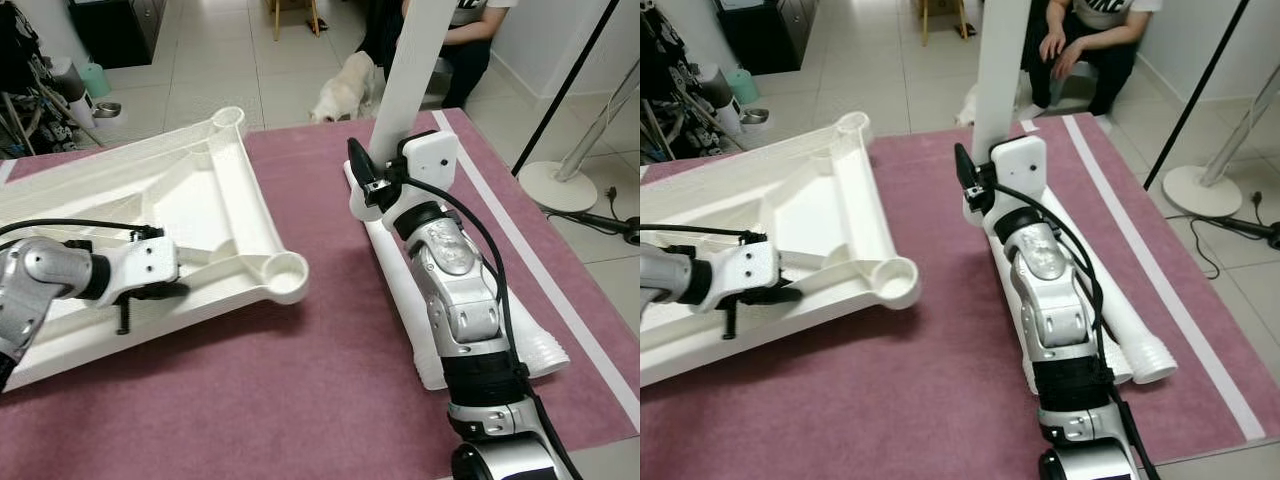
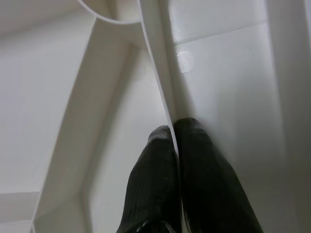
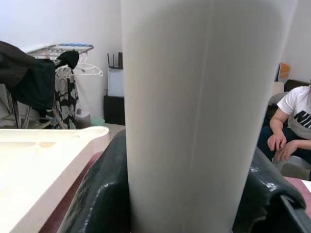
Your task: Building children table
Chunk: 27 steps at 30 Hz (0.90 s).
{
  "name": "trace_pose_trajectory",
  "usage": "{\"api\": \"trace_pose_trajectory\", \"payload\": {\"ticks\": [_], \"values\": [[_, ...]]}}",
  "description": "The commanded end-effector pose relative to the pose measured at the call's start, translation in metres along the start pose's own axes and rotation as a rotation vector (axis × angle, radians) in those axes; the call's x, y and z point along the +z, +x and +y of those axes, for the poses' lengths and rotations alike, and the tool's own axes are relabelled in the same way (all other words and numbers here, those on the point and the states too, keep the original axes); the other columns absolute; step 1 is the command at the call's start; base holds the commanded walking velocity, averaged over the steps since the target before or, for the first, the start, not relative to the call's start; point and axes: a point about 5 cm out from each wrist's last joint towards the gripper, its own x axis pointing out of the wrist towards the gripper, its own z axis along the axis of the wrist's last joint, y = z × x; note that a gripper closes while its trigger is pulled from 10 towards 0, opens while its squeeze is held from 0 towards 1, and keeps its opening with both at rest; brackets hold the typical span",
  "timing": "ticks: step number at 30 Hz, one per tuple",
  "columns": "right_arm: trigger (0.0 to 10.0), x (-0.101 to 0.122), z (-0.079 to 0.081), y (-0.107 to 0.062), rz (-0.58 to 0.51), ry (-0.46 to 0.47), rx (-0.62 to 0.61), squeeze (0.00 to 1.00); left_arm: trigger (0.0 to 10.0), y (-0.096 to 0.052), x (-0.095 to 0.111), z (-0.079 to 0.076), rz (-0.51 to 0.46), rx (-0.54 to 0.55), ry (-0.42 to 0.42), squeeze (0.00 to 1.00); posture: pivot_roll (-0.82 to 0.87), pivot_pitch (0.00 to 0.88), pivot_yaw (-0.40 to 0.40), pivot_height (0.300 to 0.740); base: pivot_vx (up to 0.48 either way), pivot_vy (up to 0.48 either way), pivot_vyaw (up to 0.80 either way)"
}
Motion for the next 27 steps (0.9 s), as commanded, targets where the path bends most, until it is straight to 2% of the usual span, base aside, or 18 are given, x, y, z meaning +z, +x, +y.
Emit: {"api": "trace_pose_trajectory", "payload": {"ticks": [1,2,4,5,7,8,10,12,13,14,17,20,21,22,23,27], "values": [[10.0,0.005,0.002,0.001,-0.029,0.015,0.002,0.00,10.0,-0.007,0.003,0.005,0.015,0.047,0.036,0.00,0.05,0.000,0.096,0.740,0.000,0.000,0.00],[10.0,0.005,0.002,0.001,-0.029,0.015,0.002,0.00,10.0,-0.007,0.003,0.005,0.015,0.047,0.036,0.00,0.05,0.000,0.096,0.740,0.000,0.000,0.00],[10.0,0.007,0.006,0.003,-0.039,0.024,0.007,0.00,10.0,0.022,0.022,-0.014,-0.145,0.027,-0.114,0.00,0.04,0.000,0.100,0.740,0.000,0.000,0.00],[10.0,0.008,0.008,0.004,-0.044,0.028,0.010,0.00,10.0,0.032,0.030,-0.021,-0.200,0.020,-0.171,0.00,0.04,0.000,0.100,0.740,0.000,0.000,0.00],[10.0,0.011,0.011,0.007,-0.054,0.038,0.016,0.00,10.0,0.048,0.040,-0.028,-0.259,0.025,-0.245,0.00,0.03,0.000,0.096,0.740,0.000,0.000,0.00],[10.0,0.011,0.011,0.007,-0.054,0.038,0.016,0.00,10.0,0.048,0.040,-0.028,-0.259,0.025,-0.245,0.00,0.03,0.000,0.096,0.740,0.000,0.000,0.00],[10.0,0.013,0.014,0.009,-0.062,0.046,0.022,0.00,10.0,0.058,0.045,-0.031,-0.284,0.038,-0.280,0.00,0.03,0.000,0.096,0.740,0.000,0.000,0.00],[10.0,0.015,0.025,0.013,-0.074,0.068,0.052,0.00,10.0,0.073,0.052,-0.027,-0.284,0.116,-0.313,0.00,0.04,0.000,0.087,0.740,0.000,0.000,0.00],[10.0,0.015,0.031,0.014,-0.076,0.082,0.068,0.00,10.0,0.079,0.052,-0.023,-0.261,0.168,-0.304,0.00,0.04,0.000,0.081,0.740,0.000,0.000,0.00],[10.0,0.015,0.031,0.014,-0.076,0.082,0.068,0.00,10.0,0.079,0.052,-0.023,-0.261,0.168,-0.304,0.00,0.04,0.000,0.081,0.740,0.000,0.000,0.00],[10.0,0.013,0.042,0.014,-0.068,0.109,0.100,0.00,10.0,0.082,0.044,-0.011,-0.176,0.287,-0.288,0.00,0.05,0.000,0.077,0.740,0.000,0.000,0.00],[10.0,0.011,0.047,0.013,-0.063,0.119,0.113,0.00,10.0,0.080,0.039,-0.005,-0.123,0.344,-0.265,0.00,0.05,0.000,0.077,0.740,0.000,0.000,0.00],[10.0,0.010,0.049,0.012,-0.057,0.126,0.122,0.00,10.0,0.076,0.033,0.002,-0.071,0.389,-0.237,0.00,0.06,0.000,0.072,0.740,0.000,0.000,0.00],[10.0,0.010,0.049,0.012,-0.057,0.126,0.122,0.00,10.0,0.076,0.033,0.002,-0.071,0.389,-0.237,0.00,0.06,0.000,0.072,0.740,0.000,0.000,0.00],[10.0,0.008,0.051,0.010,-0.051,0.130,0.126,0.00,10.0,0.067,0.029,0.014,-0.031,0.428,-0.205,0.00,0.05,0.000,0.074,0.740,0.000,0.000,0.00],[10.0,0.008,0.049,0.010,-0.050,0.129,0.122,0.00,10.0,0.057,0.027,0.024,-0.028,0.433,-0.189,0.00,0.06,0.000,0.078,0.740,0.000,0.000,0.00]]}}
